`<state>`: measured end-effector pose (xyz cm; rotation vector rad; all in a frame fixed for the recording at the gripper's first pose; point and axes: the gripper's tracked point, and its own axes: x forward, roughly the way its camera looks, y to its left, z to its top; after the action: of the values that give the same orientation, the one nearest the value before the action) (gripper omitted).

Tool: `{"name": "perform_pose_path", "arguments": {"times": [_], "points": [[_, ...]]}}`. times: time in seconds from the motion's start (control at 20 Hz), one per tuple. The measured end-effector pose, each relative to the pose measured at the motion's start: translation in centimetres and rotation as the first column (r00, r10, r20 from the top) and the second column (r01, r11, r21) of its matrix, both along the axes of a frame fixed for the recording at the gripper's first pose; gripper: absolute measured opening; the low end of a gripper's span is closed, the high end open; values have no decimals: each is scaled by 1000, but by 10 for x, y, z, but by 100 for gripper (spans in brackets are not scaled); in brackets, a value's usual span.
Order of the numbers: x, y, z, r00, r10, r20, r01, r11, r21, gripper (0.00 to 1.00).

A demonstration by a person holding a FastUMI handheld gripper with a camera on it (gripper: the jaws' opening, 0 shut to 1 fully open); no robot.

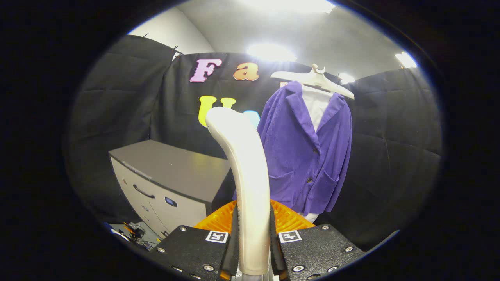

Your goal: Iron the clothes twice with a garment steamer, once on the left side and once on the right side.

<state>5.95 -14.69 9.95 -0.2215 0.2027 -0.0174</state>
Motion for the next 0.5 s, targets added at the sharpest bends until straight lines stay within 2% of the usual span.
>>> {"name": "perform_pose_path", "arguments": {"times": [0.25, 0.5], "points": [[-3, 40, 39, 997, -18, 78, 16, 1000, 14, 32], [-9, 67, 57, 992, -42, 116, 36, 998, 52, 32]]}}
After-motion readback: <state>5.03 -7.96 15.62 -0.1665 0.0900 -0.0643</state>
